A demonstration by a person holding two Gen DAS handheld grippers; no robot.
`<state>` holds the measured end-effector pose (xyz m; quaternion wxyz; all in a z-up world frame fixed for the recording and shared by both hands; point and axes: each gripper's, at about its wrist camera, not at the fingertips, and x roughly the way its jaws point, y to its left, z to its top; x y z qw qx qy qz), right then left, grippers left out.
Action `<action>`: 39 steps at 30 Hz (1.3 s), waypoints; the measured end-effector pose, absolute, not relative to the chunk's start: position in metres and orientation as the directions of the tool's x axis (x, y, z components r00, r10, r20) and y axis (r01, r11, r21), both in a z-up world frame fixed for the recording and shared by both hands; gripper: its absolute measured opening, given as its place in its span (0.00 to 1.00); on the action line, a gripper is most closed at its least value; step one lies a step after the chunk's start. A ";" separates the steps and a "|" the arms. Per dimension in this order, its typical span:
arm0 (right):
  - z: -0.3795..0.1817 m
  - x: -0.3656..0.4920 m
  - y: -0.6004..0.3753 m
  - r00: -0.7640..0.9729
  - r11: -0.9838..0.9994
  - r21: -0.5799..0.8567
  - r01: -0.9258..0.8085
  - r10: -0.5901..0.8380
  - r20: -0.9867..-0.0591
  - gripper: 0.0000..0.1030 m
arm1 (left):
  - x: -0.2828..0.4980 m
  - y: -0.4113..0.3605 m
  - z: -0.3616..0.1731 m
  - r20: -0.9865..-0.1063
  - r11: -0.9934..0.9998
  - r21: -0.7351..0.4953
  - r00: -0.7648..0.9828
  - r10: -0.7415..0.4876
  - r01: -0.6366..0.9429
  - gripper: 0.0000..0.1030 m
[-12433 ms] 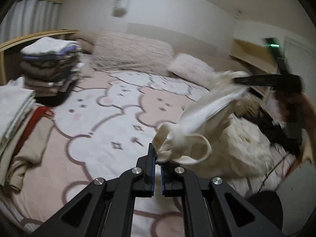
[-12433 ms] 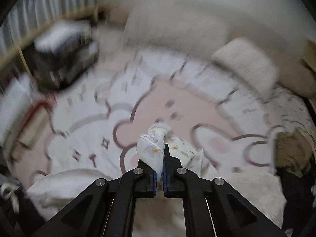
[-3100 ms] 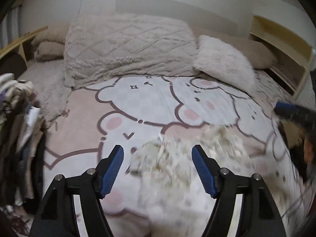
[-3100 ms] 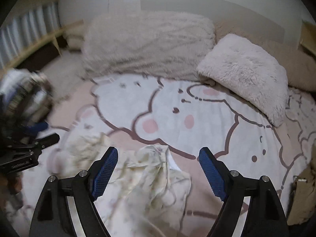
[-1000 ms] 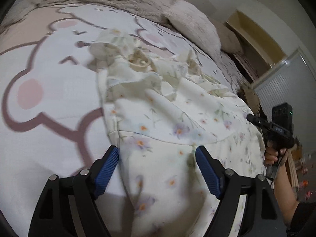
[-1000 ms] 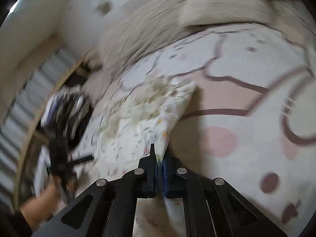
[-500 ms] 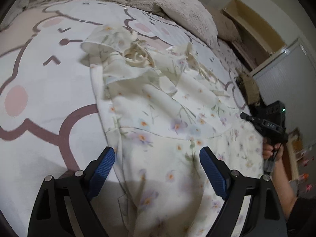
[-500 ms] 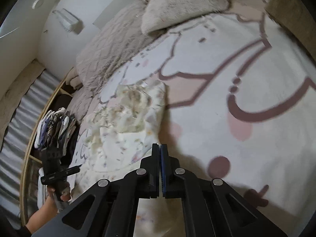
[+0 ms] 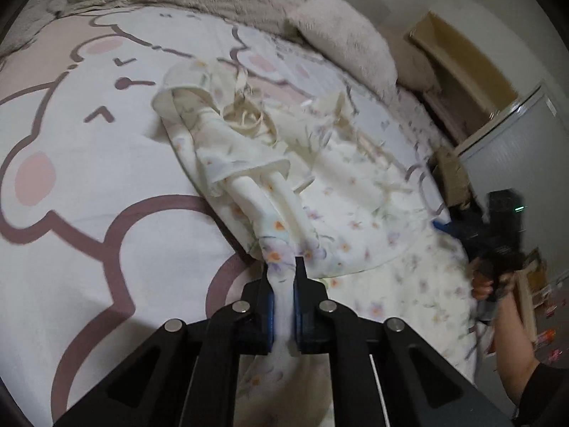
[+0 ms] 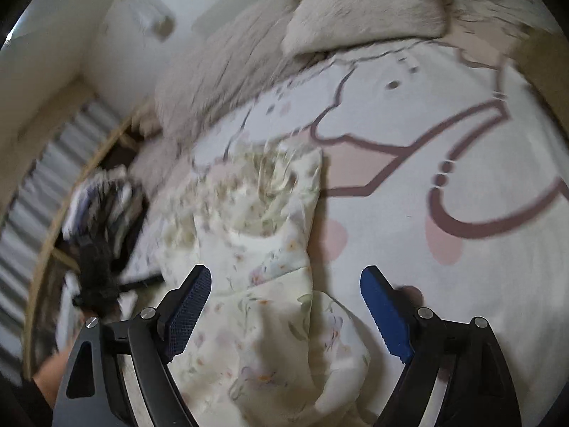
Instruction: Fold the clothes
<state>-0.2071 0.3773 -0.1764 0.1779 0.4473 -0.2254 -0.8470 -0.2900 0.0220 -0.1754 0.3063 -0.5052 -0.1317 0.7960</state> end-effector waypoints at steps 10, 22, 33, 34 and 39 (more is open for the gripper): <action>-0.193 -0.237 0.300 -0.292 -0.833 0.435 0.342 -0.534 -0.793 0.09 | -0.283 -0.014 -0.164 -0.667 -0.756 -0.609 -0.361 0.651 -0.238 0.07; -0.059 -0.172 0.328 -0.601 -0.723 0.637 0.267 -0.642 -0.477 0.06 | -0.196 -0.063 -0.011 -0.456 -0.658 -0.680 -0.516 0.725 -0.324 0.06; 0.020 -0.069 0.317 -0.645 -0.676 0.668 0.312 -0.666 -0.373 0.06 | -0.079 -0.074 0.011 -0.449 -0.643 -0.682 -0.495 0.744 -0.348 0.05; 0.021 -0.060 0.317 -0.642 -0.669 0.674 0.313 -0.672 -0.369 0.06 | -0.073 -0.077 0.016 -0.431 -0.631 -0.695 -0.503 0.749 -0.344 0.05; 0.043 -0.035 0.317 -0.643 -0.650 0.683 0.332 -0.686 -0.340 0.06 | -0.064 -0.087 0.074 -0.319 -0.580 -0.716 -0.556 0.768 -0.390 0.05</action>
